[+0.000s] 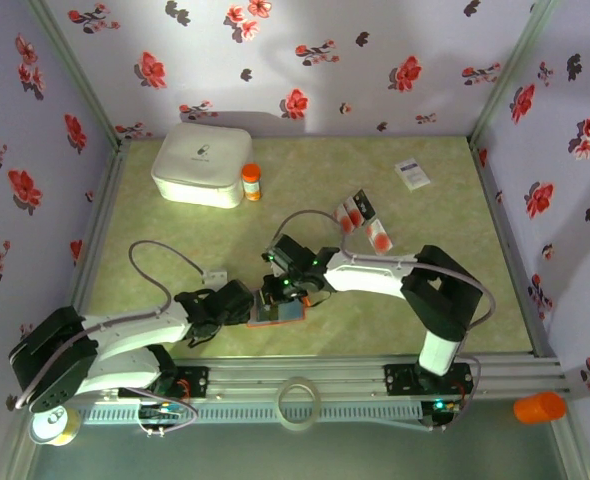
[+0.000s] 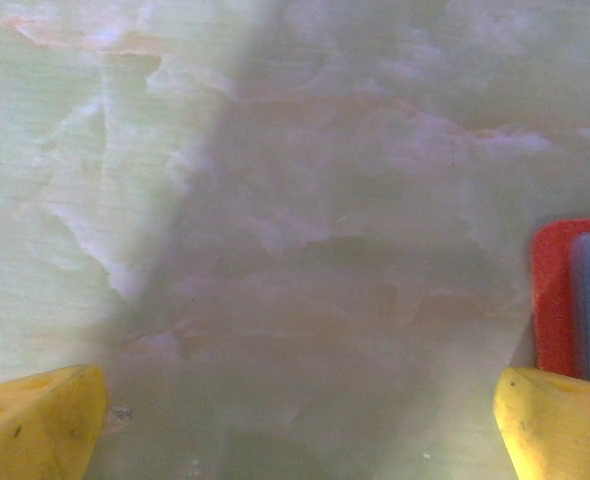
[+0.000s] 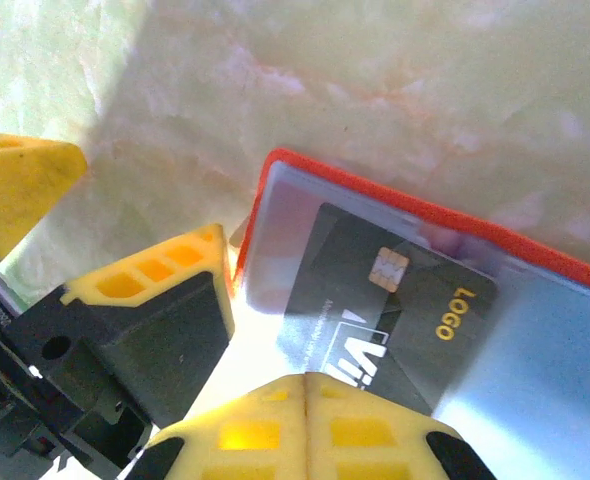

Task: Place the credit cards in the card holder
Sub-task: Insert the credit card into the card slot.

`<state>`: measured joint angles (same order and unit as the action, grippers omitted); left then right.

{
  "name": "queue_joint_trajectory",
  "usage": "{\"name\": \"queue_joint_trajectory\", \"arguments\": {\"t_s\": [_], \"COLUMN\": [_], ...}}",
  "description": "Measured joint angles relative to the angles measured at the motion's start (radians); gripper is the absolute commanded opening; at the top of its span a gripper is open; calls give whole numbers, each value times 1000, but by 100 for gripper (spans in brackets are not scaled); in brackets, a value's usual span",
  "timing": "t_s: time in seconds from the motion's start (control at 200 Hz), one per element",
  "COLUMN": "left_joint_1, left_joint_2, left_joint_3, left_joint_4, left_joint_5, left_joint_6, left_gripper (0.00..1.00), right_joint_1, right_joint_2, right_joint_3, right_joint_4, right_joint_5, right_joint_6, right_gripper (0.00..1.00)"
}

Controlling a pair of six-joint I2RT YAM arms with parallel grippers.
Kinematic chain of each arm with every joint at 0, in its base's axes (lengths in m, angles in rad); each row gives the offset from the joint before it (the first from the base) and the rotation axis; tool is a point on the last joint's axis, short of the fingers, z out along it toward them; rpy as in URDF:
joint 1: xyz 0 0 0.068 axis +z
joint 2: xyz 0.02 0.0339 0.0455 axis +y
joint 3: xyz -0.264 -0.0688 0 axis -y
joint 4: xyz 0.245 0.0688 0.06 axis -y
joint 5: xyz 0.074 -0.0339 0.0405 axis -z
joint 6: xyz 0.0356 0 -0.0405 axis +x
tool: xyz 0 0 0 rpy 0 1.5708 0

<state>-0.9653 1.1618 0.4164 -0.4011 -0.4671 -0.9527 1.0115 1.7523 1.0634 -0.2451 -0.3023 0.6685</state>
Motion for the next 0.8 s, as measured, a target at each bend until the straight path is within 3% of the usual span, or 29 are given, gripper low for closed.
{"name": "queue_joint_trajectory", "arguments": {"t_s": [0.8], "left_joint_1": [4], "left_joint_2": [62], "left_joint_3": [19], "left_joint_4": [22], "left_joint_5": [3], "left_joint_6": [16], "left_gripper": [100], "right_joint_1": [0], "right_joint_2": [103], "right_joint_3": [51], "right_joint_4": [-68], "right_joint_5": [50], "right_joint_6": [-49], "right_gripper": [2]}}
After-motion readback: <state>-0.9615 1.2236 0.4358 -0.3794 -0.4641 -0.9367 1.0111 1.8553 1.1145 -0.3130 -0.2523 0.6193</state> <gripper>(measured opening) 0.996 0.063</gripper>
